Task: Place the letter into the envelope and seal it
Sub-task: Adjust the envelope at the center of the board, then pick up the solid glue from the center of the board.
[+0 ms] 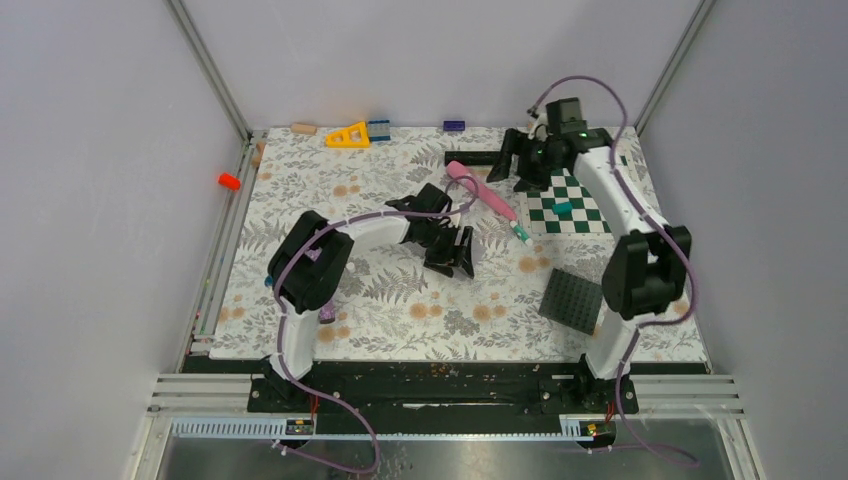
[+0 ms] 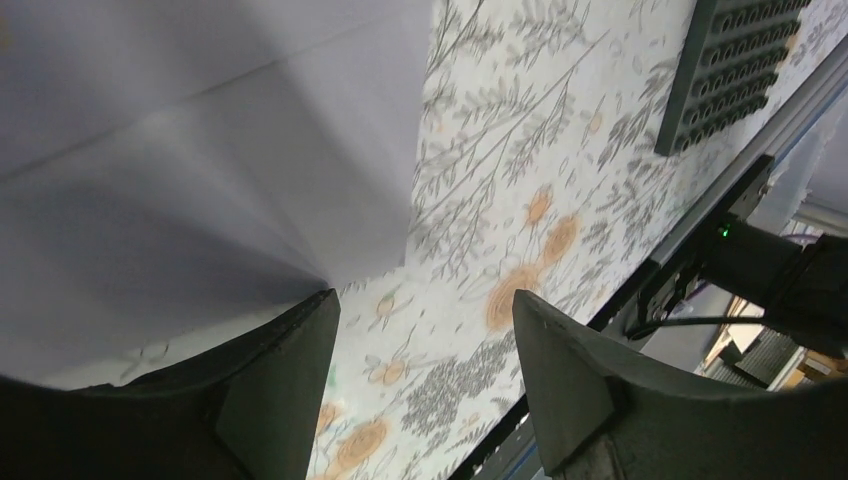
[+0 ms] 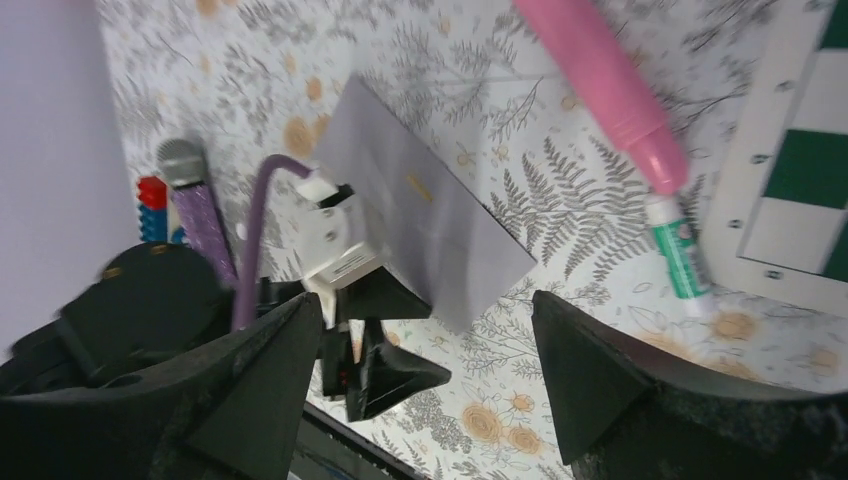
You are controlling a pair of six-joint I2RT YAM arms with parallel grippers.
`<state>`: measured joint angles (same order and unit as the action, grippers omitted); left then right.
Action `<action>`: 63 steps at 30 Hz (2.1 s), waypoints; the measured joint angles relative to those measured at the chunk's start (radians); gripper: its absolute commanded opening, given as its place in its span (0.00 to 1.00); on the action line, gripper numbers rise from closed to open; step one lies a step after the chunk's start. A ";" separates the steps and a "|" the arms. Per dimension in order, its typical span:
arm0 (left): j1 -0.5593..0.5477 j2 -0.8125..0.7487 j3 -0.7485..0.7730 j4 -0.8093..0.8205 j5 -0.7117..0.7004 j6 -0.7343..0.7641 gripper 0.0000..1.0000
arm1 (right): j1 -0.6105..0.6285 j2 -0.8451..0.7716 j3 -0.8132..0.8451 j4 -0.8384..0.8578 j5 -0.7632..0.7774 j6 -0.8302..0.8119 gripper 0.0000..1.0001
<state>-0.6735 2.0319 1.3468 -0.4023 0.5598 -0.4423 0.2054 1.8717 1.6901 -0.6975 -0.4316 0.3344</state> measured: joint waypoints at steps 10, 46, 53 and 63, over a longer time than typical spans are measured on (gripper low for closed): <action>-0.042 0.130 0.229 -0.047 -0.113 -0.038 0.70 | -0.157 -0.238 -0.060 0.037 -0.024 -0.016 0.85; 0.359 -0.340 -0.065 -0.153 0.204 0.255 0.70 | -0.006 -0.083 -0.377 0.091 0.342 -0.725 0.68; 0.380 -0.349 -0.085 -0.146 0.232 0.255 0.70 | 0.030 0.019 -0.369 0.101 0.397 -0.750 0.65; 0.405 -0.350 -0.098 -0.145 0.265 0.252 0.70 | 0.059 0.071 -0.320 0.105 0.451 -0.763 0.49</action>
<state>-0.2684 1.6817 1.2488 -0.5468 0.8246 -0.1902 0.2646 1.9423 1.3701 -0.5922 0.0193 -0.4282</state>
